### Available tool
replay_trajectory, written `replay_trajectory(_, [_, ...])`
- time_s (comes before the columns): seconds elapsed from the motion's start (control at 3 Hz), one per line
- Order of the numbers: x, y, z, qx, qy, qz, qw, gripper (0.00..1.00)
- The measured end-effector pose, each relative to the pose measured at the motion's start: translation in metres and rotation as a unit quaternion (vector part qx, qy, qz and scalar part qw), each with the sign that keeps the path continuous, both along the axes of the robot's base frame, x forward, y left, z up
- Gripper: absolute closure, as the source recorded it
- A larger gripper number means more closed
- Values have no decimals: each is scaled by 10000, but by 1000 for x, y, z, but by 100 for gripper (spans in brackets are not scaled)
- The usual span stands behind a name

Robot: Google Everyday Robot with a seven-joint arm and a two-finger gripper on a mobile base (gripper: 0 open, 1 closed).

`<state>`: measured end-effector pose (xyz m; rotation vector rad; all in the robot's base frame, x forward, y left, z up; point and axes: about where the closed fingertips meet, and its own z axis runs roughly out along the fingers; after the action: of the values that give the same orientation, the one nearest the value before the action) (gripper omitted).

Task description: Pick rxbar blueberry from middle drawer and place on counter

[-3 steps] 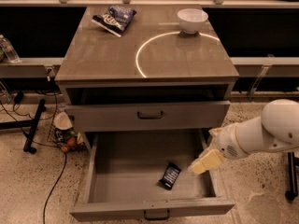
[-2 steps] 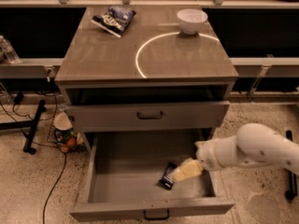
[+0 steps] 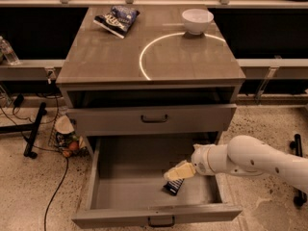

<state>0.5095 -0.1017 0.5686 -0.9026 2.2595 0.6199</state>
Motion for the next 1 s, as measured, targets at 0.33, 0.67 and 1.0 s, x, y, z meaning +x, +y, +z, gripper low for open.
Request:
replay_trajectory(0.33, [0, 0, 0, 0, 0, 0, 10000, 0])
replay_trajectory(0.67, [-3, 22, -31, -28, 109, -160, 9998, 0])
replay_trajectory(1.0, [3, 47, -66, -157, 100, -359, 9992, 0])
